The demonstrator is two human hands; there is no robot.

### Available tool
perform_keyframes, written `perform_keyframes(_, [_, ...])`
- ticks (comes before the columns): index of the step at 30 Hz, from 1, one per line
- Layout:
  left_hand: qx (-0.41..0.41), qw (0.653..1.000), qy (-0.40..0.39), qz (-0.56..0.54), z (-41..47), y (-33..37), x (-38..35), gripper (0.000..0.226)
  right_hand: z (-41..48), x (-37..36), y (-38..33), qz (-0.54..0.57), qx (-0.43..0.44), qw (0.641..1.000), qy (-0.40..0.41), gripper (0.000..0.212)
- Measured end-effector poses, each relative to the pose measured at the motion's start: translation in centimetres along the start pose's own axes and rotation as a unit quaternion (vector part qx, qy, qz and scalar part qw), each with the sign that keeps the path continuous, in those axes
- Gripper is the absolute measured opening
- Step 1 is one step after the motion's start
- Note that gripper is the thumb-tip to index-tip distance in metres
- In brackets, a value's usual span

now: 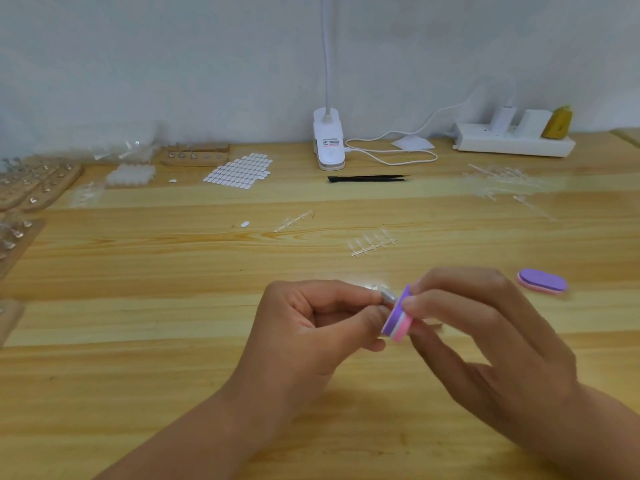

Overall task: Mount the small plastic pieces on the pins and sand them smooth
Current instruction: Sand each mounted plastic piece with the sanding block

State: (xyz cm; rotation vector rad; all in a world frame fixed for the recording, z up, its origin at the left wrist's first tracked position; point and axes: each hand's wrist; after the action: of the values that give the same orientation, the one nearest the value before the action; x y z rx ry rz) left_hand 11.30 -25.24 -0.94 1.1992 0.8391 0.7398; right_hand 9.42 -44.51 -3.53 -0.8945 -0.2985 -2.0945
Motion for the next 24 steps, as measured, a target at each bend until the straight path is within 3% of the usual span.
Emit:
perform_keyframes(4, [0.0,1.0,-0.003,0.01,-0.1,0.0,-0.1,0.017,-0.1,0.1,0.8,-0.028,-0.02,0.999,0.002,0.032])
perform_keyframes(8, [-0.001,1.0,-0.004,0.001,0.0,0.0,-0.1,0.017,-0.2,-0.1,0.0,-0.003,-0.003,1.0,0.011,0.023])
perform_keyframes(13, [-0.004,1.0,-0.019,0.006,-0.1,0.1,0.0,0.015,-0.1,0.1,0.7,-0.014,-0.034,0.999,0.012,0.025])
perform_keyframes(24, [-0.004,1.0,-0.005,0.006,0.0,0.2,0.0,0.017,-0.1,0.0,-0.3,0.001,-0.007,1.0,0.02,0.022])
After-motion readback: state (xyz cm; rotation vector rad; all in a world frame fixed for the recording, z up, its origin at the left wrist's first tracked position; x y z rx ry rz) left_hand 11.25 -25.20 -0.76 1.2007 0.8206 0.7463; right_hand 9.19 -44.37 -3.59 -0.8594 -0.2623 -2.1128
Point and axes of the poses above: each hand's wrist, its own z-axis towards the middle knuckle, its own x-axis out of the back of the hand, y = z × x, and after that the axes turned 11 degrees about -y, right-handed
